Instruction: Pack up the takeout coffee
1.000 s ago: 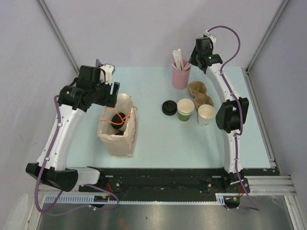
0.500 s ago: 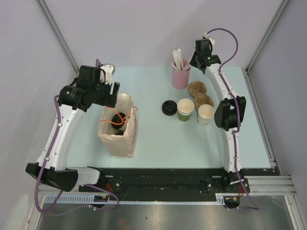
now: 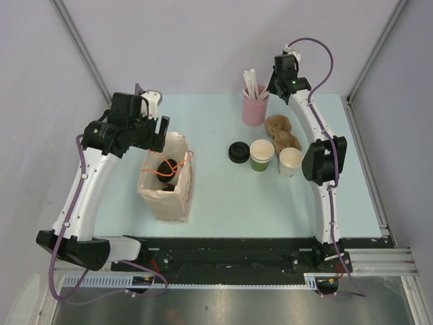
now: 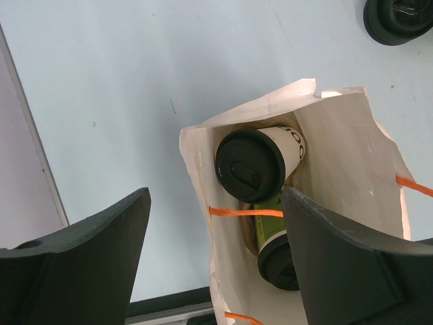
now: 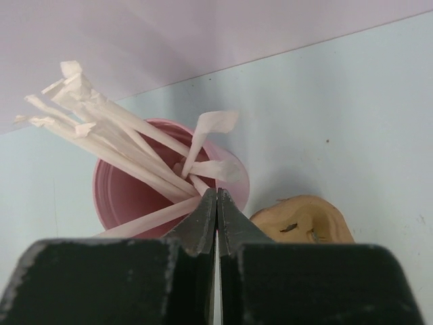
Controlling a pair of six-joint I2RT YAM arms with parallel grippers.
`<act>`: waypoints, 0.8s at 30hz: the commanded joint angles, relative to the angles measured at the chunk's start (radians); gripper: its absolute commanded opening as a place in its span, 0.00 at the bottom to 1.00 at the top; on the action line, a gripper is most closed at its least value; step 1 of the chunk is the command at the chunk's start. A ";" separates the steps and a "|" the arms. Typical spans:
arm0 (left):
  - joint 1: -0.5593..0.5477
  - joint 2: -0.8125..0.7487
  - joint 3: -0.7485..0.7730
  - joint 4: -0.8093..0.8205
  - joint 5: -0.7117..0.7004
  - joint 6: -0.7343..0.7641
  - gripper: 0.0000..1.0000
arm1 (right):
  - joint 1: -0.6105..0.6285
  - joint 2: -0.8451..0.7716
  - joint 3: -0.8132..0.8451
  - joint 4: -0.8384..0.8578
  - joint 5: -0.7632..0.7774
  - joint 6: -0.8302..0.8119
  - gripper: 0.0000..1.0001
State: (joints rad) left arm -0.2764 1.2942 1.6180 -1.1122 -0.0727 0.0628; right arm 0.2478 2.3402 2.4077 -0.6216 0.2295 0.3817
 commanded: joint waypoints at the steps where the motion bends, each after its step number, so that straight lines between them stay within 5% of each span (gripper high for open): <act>1: 0.014 -0.012 0.039 0.012 0.008 0.037 0.84 | 0.024 -0.166 -0.001 0.066 0.031 -0.055 0.00; 17: 0.028 -0.006 0.063 0.014 -0.018 0.048 0.85 | 0.097 -0.513 -0.110 0.065 0.054 -0.204 0.00; 24: 0.059 -0.003 0.066 0.015 -0.061 0.054 0.85 | 0.169 -0.657 -0.093 0.030 -0.203 -0.185 0.00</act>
State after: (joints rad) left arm -0.2420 1.2957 1.6440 -1.1118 -0.0963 0.0807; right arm 0.3695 1.7775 2.2890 -0.5800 0.2081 0.2031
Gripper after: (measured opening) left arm 0.851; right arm 0.009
